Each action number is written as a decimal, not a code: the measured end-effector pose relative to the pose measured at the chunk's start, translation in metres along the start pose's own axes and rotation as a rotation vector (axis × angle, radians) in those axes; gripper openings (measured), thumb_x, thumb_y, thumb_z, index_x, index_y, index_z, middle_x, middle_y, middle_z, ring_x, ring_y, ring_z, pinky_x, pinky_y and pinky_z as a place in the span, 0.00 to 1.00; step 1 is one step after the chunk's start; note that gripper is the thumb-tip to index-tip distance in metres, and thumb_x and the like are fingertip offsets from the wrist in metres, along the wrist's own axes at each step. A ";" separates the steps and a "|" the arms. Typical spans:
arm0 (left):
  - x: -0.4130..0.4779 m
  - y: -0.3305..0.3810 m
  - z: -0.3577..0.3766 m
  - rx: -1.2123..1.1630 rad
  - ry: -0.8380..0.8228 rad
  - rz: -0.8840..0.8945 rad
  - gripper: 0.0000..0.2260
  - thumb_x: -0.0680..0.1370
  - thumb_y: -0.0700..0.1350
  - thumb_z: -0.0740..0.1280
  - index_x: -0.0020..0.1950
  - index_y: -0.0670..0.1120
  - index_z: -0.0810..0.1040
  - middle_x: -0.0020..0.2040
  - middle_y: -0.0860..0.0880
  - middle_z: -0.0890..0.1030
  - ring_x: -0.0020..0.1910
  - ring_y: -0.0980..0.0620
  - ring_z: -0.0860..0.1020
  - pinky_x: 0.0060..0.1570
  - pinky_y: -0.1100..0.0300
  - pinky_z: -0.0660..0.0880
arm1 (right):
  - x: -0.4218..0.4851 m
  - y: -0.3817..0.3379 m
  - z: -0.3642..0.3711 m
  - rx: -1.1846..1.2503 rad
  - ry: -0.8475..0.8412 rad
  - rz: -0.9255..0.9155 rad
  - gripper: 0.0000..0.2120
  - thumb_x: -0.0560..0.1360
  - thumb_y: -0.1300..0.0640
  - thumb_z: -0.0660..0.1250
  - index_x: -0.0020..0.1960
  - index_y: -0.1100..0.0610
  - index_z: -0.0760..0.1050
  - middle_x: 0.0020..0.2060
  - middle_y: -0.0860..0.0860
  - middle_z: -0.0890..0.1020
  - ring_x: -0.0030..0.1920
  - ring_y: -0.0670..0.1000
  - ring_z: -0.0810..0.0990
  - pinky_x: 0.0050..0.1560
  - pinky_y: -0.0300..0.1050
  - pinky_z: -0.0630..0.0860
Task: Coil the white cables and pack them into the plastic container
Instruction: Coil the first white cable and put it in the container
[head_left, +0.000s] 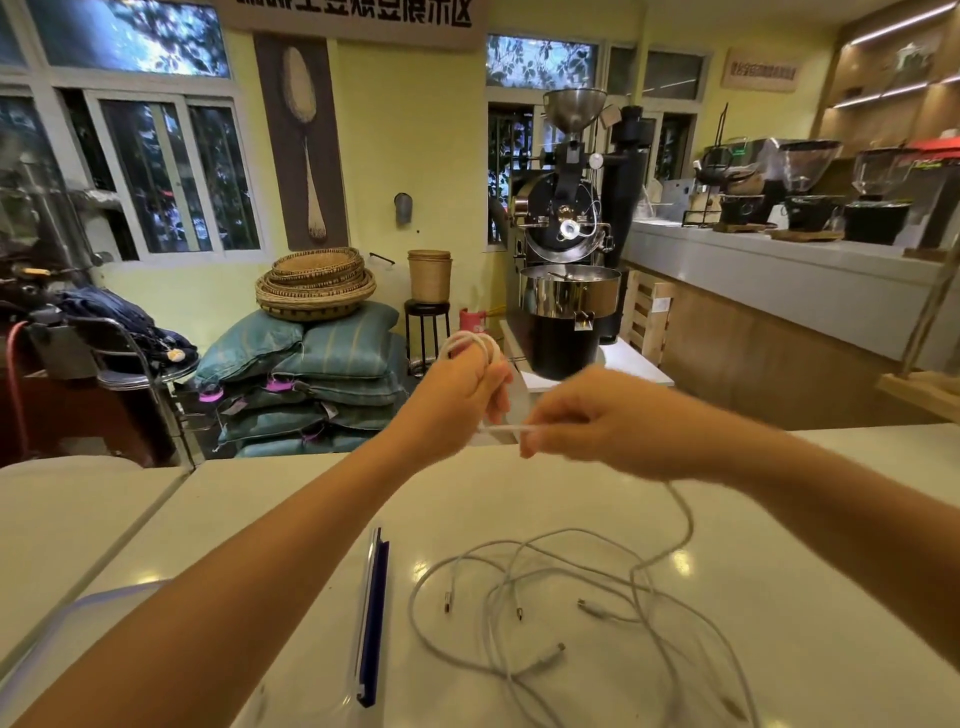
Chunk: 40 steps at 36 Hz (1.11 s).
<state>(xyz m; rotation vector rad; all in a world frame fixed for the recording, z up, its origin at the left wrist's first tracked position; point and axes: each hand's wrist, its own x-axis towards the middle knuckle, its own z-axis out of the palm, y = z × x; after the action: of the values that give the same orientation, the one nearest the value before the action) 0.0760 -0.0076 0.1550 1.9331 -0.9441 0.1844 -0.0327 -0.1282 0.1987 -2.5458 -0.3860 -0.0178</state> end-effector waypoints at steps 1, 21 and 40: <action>-0.002 0.000 0.003 0.019 -0.038 -0.025 0.15 0.80 0.40 0.53 0.34 0.48 0.67 0.32 0.52 0.71 0.28 0.61 0.70 0.32 0.71 0.70 | 0.001 -0.003 -0.009 -0.055 0.015 -0.020 0.08 0.76 0.56 0.60 0.42 0.53 0.76 0.28 0.45 0.72 0.27 0.42 0.68 0.29 0.31 0.67; -0.036 0.056 0.014 -0.648 -0.317 0.103 0.12 0.75 0.48 0.52 0.37 0.46 0.71 0.24 0.54 0.74 0.24 0.57 0.70 0.30 0.64 0.68 | 0.064 0.073 -0.010 0.735 0.297 -0.125 0.15 0.75 0.64 0.61 0.33 0.55 0.79 0.22 0.46 0.78 0.27 0.43 0.75 0.30 0.33 0.74; 0.008 0.000 -0.008 -0.077 0.031 0.019 0.16 0.81 0.40 0.51 0.34 0.46 0.67 0.30 0.50 0.73 0.25 0.63 0.71 0.31 0.72 0.69 | 0.028 0.032 0.049 0.092 0.153 0.005 0.14 0.78 0.56 0.58 0.52 0.62 0.80 0.31 0.42 0.73 0.31 0.40 0.69 0.32 0.27 0.67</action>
<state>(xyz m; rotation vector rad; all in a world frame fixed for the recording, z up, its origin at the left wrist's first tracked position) 0.0833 -0.0054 0.1637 1.8457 -0.9367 0.1858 -0.0007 -0.1205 0.1429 -2.4355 -0.3131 -0.1872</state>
